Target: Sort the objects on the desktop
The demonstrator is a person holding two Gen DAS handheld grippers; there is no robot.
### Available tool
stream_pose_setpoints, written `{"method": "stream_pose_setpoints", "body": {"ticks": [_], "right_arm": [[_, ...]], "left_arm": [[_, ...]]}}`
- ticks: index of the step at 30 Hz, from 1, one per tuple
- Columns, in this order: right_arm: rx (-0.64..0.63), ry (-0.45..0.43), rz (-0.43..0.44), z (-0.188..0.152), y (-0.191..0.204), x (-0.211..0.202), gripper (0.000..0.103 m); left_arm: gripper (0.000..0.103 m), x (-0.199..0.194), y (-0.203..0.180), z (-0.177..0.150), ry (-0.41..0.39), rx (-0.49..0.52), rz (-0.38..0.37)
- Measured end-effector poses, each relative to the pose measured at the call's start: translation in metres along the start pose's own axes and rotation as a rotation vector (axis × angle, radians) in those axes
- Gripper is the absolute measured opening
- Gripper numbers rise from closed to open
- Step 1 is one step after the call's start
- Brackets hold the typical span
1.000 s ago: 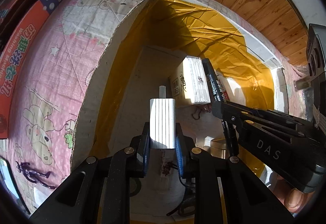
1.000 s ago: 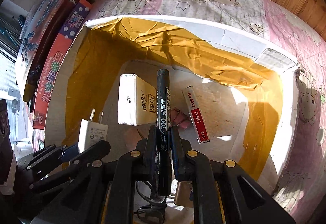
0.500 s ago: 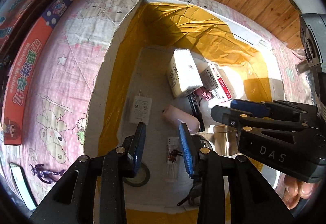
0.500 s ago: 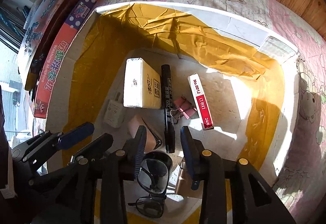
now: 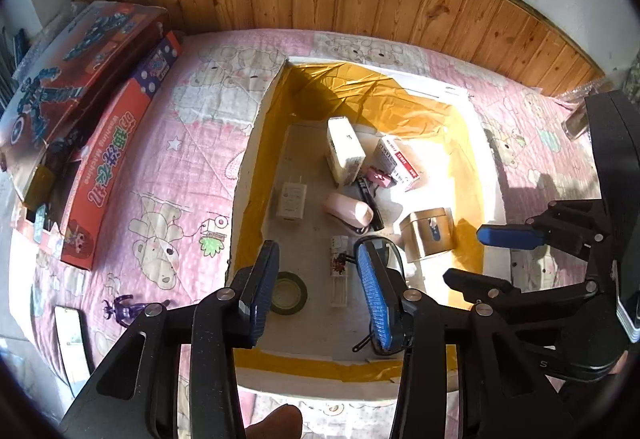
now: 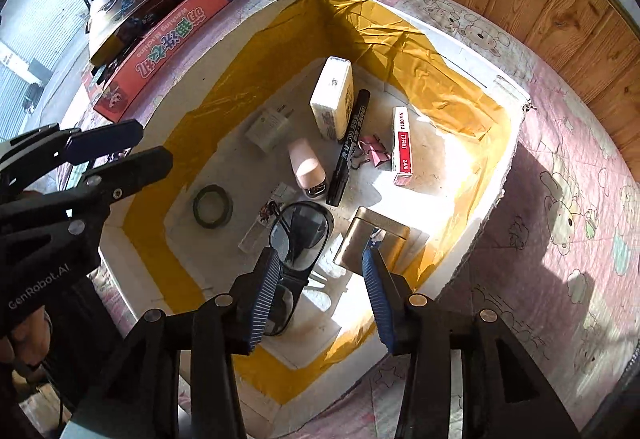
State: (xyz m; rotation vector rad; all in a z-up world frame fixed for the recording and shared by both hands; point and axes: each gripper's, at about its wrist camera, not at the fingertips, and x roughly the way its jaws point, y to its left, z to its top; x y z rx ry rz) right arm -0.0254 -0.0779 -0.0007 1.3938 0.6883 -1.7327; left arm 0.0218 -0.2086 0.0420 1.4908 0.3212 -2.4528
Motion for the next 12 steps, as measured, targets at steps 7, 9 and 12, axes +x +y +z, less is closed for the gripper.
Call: {"method": "stream_pose_setpoints", "body": {"ticks": [7,9,12], "right_arm": [[-0.134,-0.046,-0.088,-0.039,0.027,-0.028,0.047],[-0.161,-0.058,-0.111,-0.05,0.034,-0.034,0.047],[-0.183,-0.065,-0.131,-0.063,0.04,-0.037,0.048]], "left_arm": [[0.06,-0.034,-0.017,-0.024,-0.087,0.005,-0.002],[0.06,-0.042,-0.022,-0.031,-0.097,0.012,-0.005],[0.06,-0.049,-0.029,-0.041,-0.101,0.018,-0.009]]}}
